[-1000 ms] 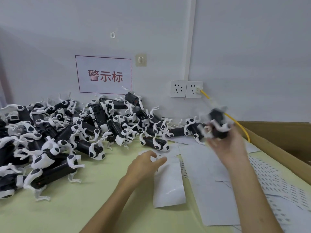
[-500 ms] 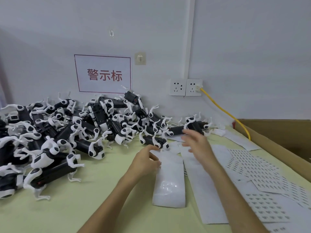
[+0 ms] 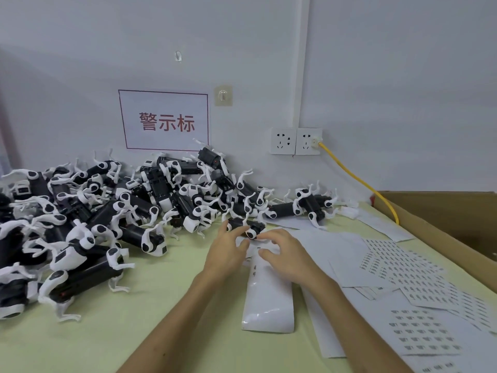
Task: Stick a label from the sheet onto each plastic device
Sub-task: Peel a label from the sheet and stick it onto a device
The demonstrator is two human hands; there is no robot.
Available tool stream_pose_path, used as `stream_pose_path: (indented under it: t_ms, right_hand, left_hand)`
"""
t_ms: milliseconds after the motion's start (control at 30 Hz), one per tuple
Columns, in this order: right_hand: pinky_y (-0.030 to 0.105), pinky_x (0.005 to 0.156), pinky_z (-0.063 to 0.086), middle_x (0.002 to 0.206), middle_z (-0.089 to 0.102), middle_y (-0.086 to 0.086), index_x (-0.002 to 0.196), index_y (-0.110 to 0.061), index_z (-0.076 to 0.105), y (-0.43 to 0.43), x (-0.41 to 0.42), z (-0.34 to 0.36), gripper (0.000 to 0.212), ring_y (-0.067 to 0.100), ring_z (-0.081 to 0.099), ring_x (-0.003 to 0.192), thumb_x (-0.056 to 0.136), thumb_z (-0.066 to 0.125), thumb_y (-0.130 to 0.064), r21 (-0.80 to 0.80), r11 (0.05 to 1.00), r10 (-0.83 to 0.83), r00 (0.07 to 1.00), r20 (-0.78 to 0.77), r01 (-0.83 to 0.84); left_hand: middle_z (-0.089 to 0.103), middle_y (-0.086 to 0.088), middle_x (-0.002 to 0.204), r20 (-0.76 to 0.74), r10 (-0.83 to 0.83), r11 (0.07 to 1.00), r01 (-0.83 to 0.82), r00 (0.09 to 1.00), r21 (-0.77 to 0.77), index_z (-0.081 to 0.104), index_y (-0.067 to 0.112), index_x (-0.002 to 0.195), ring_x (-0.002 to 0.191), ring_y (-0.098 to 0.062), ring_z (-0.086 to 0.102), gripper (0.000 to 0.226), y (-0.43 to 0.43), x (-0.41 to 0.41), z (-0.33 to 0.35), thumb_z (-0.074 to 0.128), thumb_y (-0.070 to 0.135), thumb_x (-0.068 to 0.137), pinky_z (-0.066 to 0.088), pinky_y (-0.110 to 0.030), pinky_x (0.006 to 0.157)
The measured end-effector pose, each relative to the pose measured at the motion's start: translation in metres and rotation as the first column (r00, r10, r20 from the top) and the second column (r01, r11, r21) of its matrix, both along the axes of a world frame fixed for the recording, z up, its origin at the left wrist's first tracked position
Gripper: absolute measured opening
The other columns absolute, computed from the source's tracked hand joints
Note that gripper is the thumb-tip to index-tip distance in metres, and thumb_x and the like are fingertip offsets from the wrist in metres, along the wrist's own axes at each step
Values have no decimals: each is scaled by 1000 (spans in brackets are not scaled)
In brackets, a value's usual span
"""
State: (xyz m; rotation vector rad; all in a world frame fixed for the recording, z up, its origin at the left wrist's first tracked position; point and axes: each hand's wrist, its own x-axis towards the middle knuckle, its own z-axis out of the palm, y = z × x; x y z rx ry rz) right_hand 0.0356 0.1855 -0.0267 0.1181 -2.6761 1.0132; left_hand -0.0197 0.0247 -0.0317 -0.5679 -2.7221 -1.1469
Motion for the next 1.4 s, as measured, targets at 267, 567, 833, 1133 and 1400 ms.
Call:
stream_pose_path:
  t_ms: [267, 567, 833, 1133, 1400]
  right_hand:
    - [5, 80, 34, 120, 54, -16, 121, -36, 64, 3, -1, 0, 33, -12, 48, 95, 91, 63, -23, -52, 999, -8, 998, -69, 4]
    - [23, 86, 44, 131, 53, -10, 129, -32, 59, 2, 3, 6, 37, 7, 55, 104, 93, 60, -20, -194, 976, -118, 988, -102, 96]
    - [17, 86, 40, 127, 51, -19, 144, -35, 39, -6, 10, 11, 62, 5, 53, 114, 91, 70, -38, -304, 953, -38, 993, -115, 2]
    - [31, 94, 53, 108, 72, -6, 121, -22, 63, -33, 16, 14, 27, 10, 68, 101, 94, 68, -20, -509, 837, 162, 980, -116, -199]
    - [11, 54, 37, 62, 60, -21, 107, -20, 66, -31, 15, 16, 19, -4, 52, 54, 101, 56, -35, -579, 805, 44, 987, -157, -129]
  left_hand:
    - [45, -5, 149, 152, -170, 981, 153, 974, 118, 53, 20, 145, 134, -23, 50, 40, 13, -16, 19, 51, 21, 106, 43, -34, 108]
    - [74, 7, 117, 254, -281, 741, 41, 926, 671, 66, 16, 132, 112, -8, 66, 33, 2, -9, 26, 53, 9, 103, 48, -34, 106]
    - [74, -5, 101, 181, -634, 145, -114, 752, 983, 64, 6, 127, 96, -14, 74, 42, -29, -3, 17, 57, 0, 85, 61, -27, 82]
    - [74, -6, 113, 164, -652, 127, -107, 740, 986, 58, 10, 137, 97, -14, 70, 49, -27, 12, 17, 55, 2, 89, 55, -27, 96]
    - [65, -20, 133, 279, -474, 584, 60, 835, 810, 63, 19, 134, 102, -35, 60, 35, -15, 25, 19, 61, 20, 99, 45, -42, 91]
